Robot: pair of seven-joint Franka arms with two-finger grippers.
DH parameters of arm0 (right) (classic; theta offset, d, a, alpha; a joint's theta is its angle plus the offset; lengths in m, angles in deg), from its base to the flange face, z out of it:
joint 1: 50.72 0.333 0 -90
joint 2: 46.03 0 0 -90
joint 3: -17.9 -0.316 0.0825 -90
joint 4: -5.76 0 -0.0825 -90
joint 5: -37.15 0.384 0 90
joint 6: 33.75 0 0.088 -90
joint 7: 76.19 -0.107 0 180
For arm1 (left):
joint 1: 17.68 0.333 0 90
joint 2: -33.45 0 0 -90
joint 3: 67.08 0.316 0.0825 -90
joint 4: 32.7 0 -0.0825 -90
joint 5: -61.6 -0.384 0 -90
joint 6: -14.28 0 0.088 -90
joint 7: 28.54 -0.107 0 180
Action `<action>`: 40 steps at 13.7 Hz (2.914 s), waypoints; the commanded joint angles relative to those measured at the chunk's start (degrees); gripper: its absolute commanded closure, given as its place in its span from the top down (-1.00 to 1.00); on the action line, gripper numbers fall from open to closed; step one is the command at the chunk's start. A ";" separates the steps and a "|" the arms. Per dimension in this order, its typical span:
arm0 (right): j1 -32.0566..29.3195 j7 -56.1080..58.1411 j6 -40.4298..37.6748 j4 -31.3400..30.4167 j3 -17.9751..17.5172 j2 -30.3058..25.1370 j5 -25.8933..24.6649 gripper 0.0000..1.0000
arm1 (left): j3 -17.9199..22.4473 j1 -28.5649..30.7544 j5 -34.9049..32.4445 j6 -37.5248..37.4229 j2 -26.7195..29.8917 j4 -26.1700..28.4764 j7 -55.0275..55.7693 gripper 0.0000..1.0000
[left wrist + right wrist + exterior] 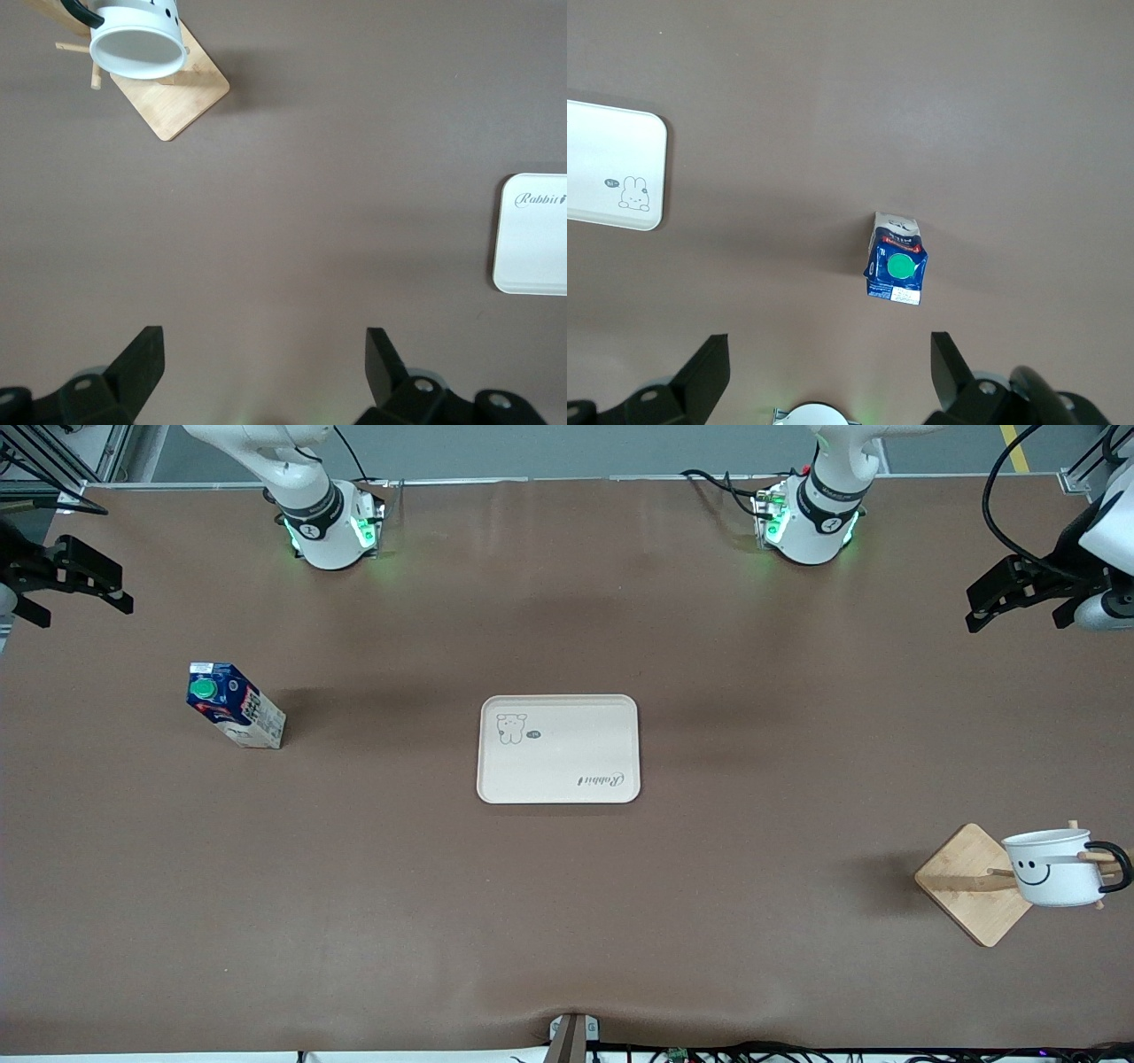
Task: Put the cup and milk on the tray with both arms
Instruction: 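Reach the right gripper to the milk carton while the left gripper reaches the mug, then grasp the milk carton with the right gripper while the left gripper grasps the mug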
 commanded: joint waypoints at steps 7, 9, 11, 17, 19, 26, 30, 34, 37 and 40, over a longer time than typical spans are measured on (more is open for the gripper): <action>-1.27 0.73 -0.75 3.32 -0.46 3.86 -0.29 1.00 | 0.03 3.02 -4.26 3.10 -2.15 -0.77 0.33 1.00; -1.80 0.82 -0.66 3.42 -0.46 4.31 -0.20 1.00 | -0.06 4.88 -3.73 9.50 -1.28 4.22 0.51 1.00; -1.98 0.82 -0.66 3.42 -0.46 4.31 -0.20 1.00 | -0.23 7.25 -3.47 16.27 0.48 10.02 0.68 1.00; -3.82 0.91 -0.58 4.03 -0.46 7.47 -0.29 1.00 | -0.23 10.86 -1.62 43.16 2.78 26.99 1.92 1.00; -4.79 1.08 -0.05 3.95 -0.46 8.26 -0.29 1.00 | -0.23 10.95 -1.53 52.74 1.72 30.95 4.01 1.00; -7.68 1.17 0.38 0.46 -0.38 16.61 -0.90 1.00 | -0.23 12.09 -1.53 74.64 -5.13 35.97 9.65 1.00; -7.86 0.91 7.75 -6.84 -0.38 15.82 -0.91 1.00 | -0.06 12.09 -1.53 84.57 -11.36 35.62 13.16 1.00; -7.78 0.91 13.74 -16.33 -0.46 13.80 -0.91 1.00 | -0.14 13.41 -1.53 92.41 -16.82 33.96 13.25 1.00; -7.78 1.08 20.32 -24.76 -0.38 11.17 -0.91 1.00 | -0.14 13.50 -1.62 92.42 -18.05 32.37 13.17 0.86; -8.39 0.73 21.22 -26.99 -0.29 11.25 -1.26 1.00 | -0.14 13.50 -1.62 92.42 -18.58 31.58 12.64 0.45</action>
